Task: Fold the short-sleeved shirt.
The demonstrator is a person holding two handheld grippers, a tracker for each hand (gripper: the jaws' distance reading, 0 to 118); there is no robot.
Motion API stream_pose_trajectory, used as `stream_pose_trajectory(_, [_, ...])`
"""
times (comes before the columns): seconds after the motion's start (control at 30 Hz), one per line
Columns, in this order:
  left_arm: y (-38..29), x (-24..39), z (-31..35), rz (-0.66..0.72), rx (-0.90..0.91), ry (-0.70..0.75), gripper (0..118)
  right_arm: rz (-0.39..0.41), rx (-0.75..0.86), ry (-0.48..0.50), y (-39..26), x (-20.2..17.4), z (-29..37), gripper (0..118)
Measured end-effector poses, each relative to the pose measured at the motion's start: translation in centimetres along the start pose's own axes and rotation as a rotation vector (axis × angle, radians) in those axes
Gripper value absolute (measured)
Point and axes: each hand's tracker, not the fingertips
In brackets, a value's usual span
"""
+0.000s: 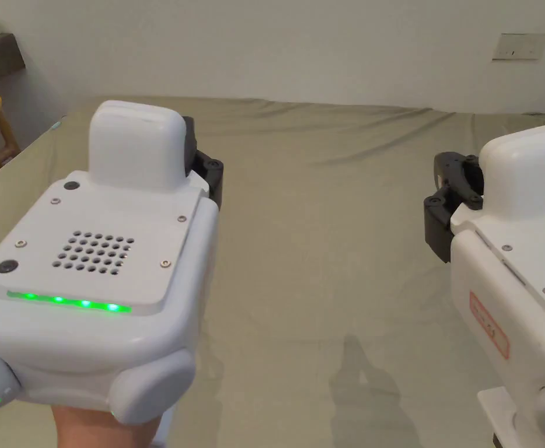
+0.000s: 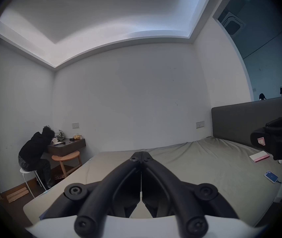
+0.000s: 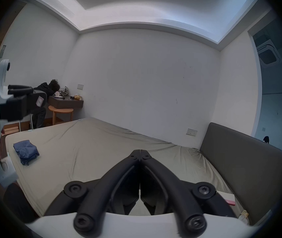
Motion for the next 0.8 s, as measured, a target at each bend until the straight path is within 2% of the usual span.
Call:
stream_pose_trajectory(0.27, [-1.7, 2.5, 0.8, -0.045, -0.033, -0.026, 0, 0.009, -0.017, -0.018, -2.7, 0.0, 0.6, 1])
stream_pose_trajectory(0.43, [-2.3, 2.1, 1.2, 0.02, -0.032, -0.029, 0, 0.007, -0.024, -0.039, -3.2, -0.3, 0.4, 1])
stream_pose_trajectory(0.8, [-2.4, 2.0, 0.9, -0.013, -0.039, -0.001, 0, -0.012, -0.016, -0.033, -3.3, -0.9, 0.3, 1])
